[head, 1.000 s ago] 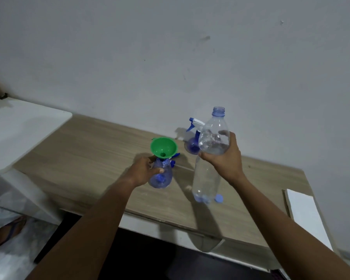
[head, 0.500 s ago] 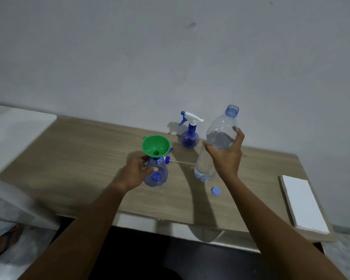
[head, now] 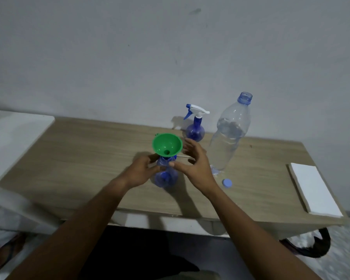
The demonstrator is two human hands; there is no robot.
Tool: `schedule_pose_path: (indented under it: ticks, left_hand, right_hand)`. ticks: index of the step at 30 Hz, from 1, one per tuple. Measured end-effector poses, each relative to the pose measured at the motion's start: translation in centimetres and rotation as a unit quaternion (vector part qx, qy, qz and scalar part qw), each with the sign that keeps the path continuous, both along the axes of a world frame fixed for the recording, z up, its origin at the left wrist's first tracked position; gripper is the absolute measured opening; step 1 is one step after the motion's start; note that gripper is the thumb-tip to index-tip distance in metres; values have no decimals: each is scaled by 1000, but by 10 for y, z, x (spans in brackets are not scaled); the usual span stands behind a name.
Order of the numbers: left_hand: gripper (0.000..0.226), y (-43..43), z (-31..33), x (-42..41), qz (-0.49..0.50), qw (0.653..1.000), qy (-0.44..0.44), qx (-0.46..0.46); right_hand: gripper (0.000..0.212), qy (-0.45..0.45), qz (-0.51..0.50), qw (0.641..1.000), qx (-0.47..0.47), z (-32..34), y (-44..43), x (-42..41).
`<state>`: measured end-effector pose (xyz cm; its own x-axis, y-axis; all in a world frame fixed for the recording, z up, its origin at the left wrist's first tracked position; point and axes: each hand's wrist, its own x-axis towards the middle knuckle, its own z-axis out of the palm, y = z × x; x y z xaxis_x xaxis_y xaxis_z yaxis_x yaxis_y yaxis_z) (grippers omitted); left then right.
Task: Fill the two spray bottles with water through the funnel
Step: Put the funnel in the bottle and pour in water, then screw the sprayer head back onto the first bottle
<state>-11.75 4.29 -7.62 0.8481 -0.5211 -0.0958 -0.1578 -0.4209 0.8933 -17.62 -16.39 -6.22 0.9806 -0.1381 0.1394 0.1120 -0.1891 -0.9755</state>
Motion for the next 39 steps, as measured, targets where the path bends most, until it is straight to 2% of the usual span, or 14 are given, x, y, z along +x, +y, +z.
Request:
schedule_pose_path:
  ticks: [3, 8, 13, 15, 17, 21, 24, 28, 31, 33, 34, 36, 38, 39]
  left_hand:
    - [57, 6, -4, 2, -16, 1000, 1, 17]
    - [56, 5, 0, -3, 1, 1000, -17, 16]
    - [54, 18, -7, 4, 58, 995, -74, 17]
    - [56, 25, -10, 7, 81, 994, -76, 21]
    - [65, 31, -12, 11, 102, 991, -76, 33]
    - [66, 31, -18, 18, 122, 990, -64, 24]
    - [60, 27, -21, 21, 129, 989, -72, 25]
    - [59, 26, -23, 21, 124, 990, -67, 15]
    - [58, 26, -22, 20, 121, 990, -67, 7]
    - [57, 25, -22, 20, 122, 990, -67, 2]
    - [57, 25, -23, 19, 124, 990, -67, -2]
    - [57, 26, -24, 20, 127, 990, -65, -14]
    - [56, 26, -27, 20, 130, 990, -59, -23]
    - [56, 26, -27, 20, 132, 989, -56, -24]
  right_hand:
    - [83, 16, 41, 999, 10, 7, 7, 14]
    - [63, 31, 71, 994, 72, 23, 13, 24]
    - [52, -15, -3, 986, 164, 42, 3, 36]
    - [56, -25, -51, 994, 97, 34, -4, 38]
    - [66, 6, -70, 997, -28, 10, -8, 34]
    - [59, 109, -48, 976, -181, -44, -11, 15]
    - [69, 144, -49, 953, -264, -63, -12, 9]
    - [69, 141, -51, 941, -305, -67, -15, 12]
    - [116, 182, -16, 936, -300, -60, -19, 15]
    - [129, 181, -16, 953, -243, -50, -20, 21]
    - [121, 154, -25, 966, -206, -42, -18, 26]
    - [85, 95, -46, 980, -169, -27, -13, 44]
    - [51, 105, -37, 973, -204, -20, -9, 73]
    - [43, 138, -16, 962, -236, -20, -8, 89]
